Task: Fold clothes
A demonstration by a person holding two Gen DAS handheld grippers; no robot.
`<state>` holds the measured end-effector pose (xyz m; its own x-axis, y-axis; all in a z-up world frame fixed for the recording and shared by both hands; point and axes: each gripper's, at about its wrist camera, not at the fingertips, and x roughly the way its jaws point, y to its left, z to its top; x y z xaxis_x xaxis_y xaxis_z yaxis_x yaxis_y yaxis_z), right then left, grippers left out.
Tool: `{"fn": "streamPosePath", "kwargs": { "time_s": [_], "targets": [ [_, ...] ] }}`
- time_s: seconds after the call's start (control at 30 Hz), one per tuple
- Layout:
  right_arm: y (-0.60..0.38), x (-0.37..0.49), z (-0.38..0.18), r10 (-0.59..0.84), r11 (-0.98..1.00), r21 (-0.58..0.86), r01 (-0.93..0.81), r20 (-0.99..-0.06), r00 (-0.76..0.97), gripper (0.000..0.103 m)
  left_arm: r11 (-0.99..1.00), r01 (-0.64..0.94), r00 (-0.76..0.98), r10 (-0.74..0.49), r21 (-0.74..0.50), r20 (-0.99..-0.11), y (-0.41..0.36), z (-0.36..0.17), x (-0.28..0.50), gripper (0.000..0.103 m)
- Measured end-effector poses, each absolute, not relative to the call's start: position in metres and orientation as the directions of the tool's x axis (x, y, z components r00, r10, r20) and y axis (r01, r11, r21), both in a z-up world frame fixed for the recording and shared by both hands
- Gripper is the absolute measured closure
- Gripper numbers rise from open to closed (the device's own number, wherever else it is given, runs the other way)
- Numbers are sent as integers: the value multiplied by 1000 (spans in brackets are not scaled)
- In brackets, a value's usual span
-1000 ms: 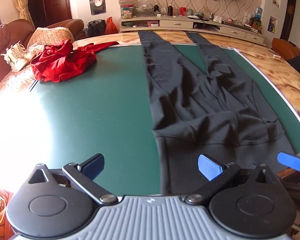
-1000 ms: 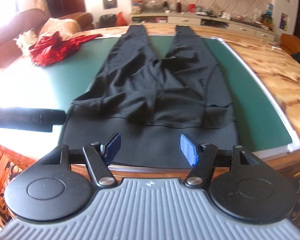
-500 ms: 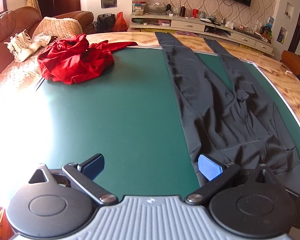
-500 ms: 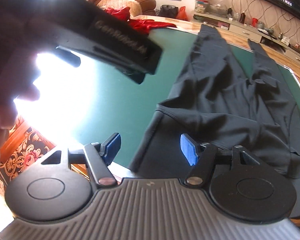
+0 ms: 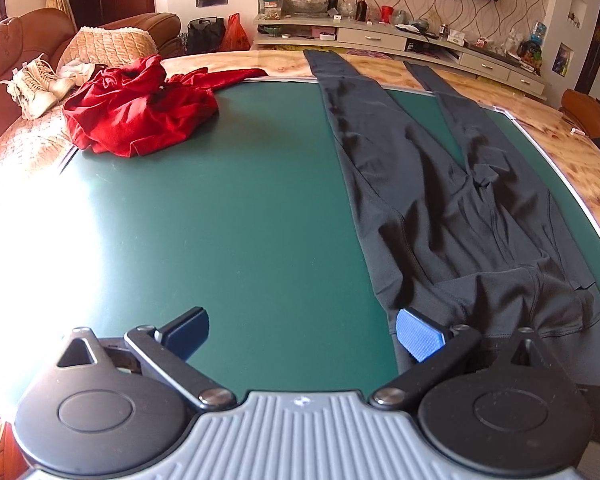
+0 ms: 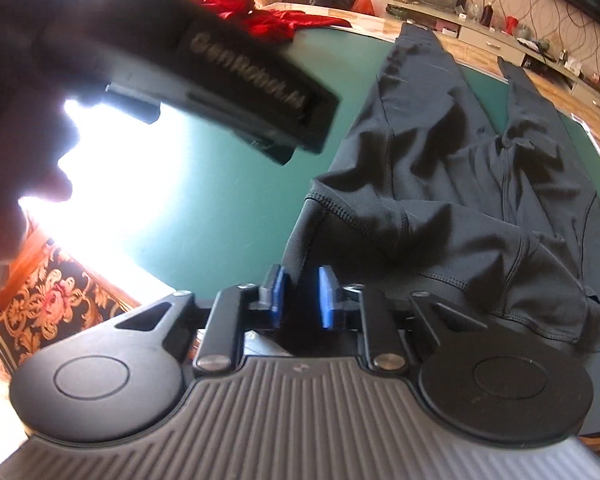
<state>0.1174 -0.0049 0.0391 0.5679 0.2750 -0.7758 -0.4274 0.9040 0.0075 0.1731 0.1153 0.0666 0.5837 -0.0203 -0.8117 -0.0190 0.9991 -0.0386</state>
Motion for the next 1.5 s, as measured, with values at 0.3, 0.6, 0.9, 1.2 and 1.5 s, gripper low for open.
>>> {"fn": "streamPosePath", "kwargs": {
  "time_s": [0.3, 0.6, 0.9, 1.2, 1.5],
  "targets": [
    [-105, 137, 79, 347, 938, 246, -245, -701, 623, 97, 1000, 9, 602, -18, -15, -798, 91, 81, 173, 0],
    [-274, 127, 67, 199, 926, 364, 103, -698, 688, 97, 987, 159, 607, -89, 10, -790, 8, 88, 178, 0],
    [-309, 116, 17, 145, 906, 367, 213, -739, 658, 97, 959, 279, 578, -134, 42, -805, -74, 69, 175, 0],
    [-290, 115, 12, 103, 929, 294, 224, -788, 607, 94, 952, 300, 560, -122, 64, -820, -90, 52, 178, 0],
    [-291, 171, 76, 101, 962, 249, 115, -712, 695, 54, 958, 282, 573, -117, 60, -811, -50, 53, 244, 0]
  ]
}}
